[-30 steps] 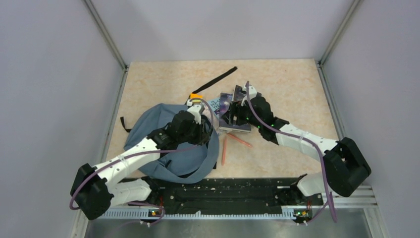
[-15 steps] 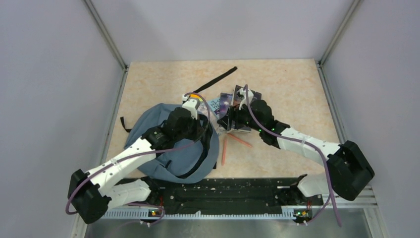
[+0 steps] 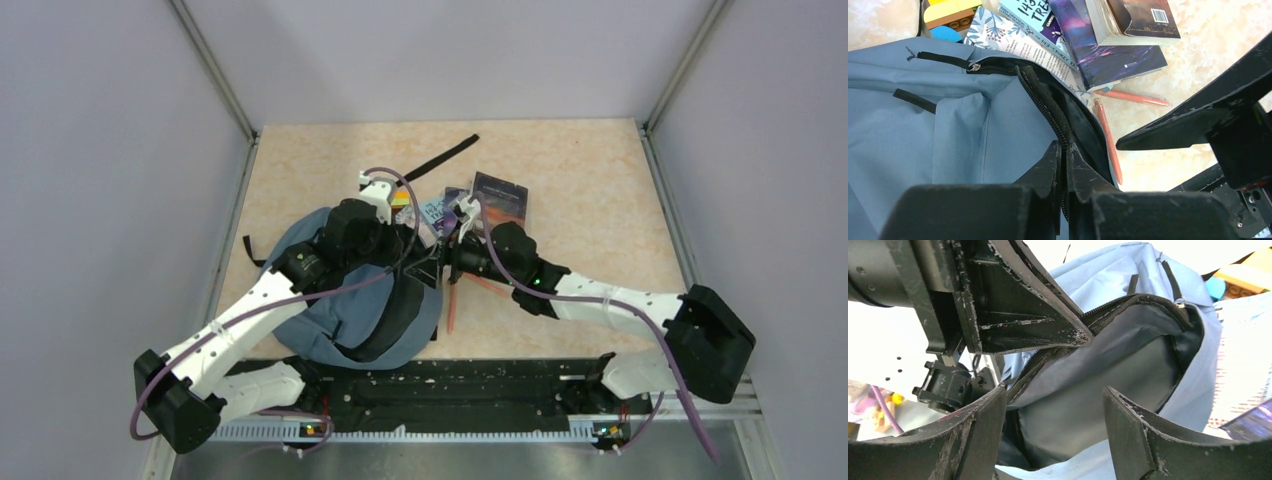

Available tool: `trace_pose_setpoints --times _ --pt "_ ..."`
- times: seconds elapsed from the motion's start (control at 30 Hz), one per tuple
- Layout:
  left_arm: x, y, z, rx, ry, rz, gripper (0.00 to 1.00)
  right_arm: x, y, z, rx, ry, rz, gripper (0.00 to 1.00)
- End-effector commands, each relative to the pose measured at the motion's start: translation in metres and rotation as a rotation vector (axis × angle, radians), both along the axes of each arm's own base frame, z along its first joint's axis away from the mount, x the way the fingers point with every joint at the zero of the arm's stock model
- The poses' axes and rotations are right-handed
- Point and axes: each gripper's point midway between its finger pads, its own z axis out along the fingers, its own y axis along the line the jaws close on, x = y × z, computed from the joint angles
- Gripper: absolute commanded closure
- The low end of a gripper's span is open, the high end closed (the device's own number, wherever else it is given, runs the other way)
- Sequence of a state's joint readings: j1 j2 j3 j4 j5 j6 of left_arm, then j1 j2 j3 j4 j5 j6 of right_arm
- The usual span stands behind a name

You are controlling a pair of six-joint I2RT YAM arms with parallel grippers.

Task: Pack the student bag
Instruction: Unzip the student bag at the center of the board.

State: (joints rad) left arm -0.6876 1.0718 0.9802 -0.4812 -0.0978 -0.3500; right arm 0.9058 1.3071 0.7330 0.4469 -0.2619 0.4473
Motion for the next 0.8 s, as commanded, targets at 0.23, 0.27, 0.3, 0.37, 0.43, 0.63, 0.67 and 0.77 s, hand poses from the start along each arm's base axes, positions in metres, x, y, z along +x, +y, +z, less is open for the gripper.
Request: trace_pose_setpoints --times 0.23,0.27,0.3,0.37,0.43,0.63,0.67,0.77 --pt "0.008 -0.003 0.024 -0.037 -0.061 -0.002 1.0 -0.017 0.05 0.013 0.149 0.157 0.055 0.32" --pt "0.008 -0.003 0.024 -0.037 -0.06 -0.001 1.0 -0.017 0.051 0.012 0.154 0.166 0.055 0.32" --pt "0.008 -0.002 0.023 -0.037 -0.06 -0.001 1.0 -0.016 0.052 0.012 0.162 0.17 0.054 0.32" --pt "0.007 -0.001 0.022 -0.035 -0.057 -0.001 1.0 -0.015 0.054 0.012 0.178 0.176 0.05 0.34" --pt "0.006 -0.001 0.021 -0.038 -0.056 -0.002 1.0 -0.013 0.056 0.011 0.181 0.18 0.043 0.41" --pt "0.004 0.0 0.023 -0.056 -0.067 -0.001 1.0 -0.009 0.064 0.005 0.179 0.204 0.046 0.52" --pt "0.004 0.0 0.023 -0.056 -0.068 -0.001 1.0 -0.01 0.066 0.005 0.182 0.208 0.05 0.54" --pt "0.003 0.002 0.023 -0.058 -0.069 0.003 1.0 -0.006 0.068 0.0 0.176 0.22 0.036 0.72"
